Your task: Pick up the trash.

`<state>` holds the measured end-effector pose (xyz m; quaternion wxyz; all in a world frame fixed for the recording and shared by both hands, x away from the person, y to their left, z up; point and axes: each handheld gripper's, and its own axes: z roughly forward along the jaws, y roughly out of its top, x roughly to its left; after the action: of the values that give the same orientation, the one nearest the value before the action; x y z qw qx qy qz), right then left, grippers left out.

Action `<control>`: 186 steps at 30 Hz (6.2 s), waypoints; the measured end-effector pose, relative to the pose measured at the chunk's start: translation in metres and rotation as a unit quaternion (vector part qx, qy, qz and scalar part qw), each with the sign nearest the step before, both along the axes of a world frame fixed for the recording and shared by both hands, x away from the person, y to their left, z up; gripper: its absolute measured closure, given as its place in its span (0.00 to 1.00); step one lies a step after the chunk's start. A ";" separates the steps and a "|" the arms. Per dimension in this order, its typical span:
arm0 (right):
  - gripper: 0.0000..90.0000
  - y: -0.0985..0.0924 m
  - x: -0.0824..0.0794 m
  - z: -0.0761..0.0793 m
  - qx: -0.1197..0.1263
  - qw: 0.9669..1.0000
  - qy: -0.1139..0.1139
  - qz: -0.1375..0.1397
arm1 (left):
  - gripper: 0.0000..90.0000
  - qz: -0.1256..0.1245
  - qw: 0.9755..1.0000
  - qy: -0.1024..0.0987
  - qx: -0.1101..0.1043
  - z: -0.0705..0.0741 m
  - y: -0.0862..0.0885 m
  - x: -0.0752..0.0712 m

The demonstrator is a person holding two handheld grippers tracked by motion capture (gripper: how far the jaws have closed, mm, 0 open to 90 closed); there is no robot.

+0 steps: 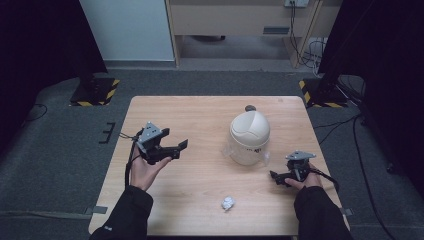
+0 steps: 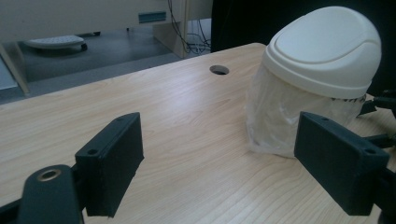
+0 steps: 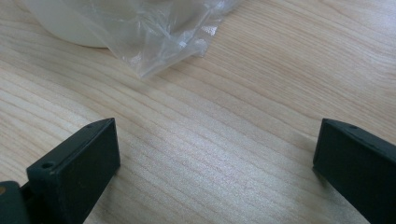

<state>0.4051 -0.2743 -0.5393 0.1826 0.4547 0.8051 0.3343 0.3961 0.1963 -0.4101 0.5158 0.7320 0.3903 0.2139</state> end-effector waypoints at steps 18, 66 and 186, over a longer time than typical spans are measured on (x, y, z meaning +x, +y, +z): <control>0.01 0.000 0.000 0.000 0.000 1.000 0.000 0.001 | 0.19 -0.061 0.998 -0.023 0.005 0.016 -0.058 0.017; 0.01 0.000 0.000 0.000 0.000 1.000 0.000 0.001 | 0.18 -0.184 0.982 0.005 0.036 0.003 -0.167 0.052; 0.01 0.000 0.000 0.000 -0.001 1.000 0.000 0.002 | 0.23 -0.216 0.966 0.107 0.092 -0.090 -0.100 -0.060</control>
<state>0.4052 -0.2743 -0.5394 0.1823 0.4526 0.8063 0.3345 0.3364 0.0960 -0.5003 0.4351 0.8621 0.2542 0.0527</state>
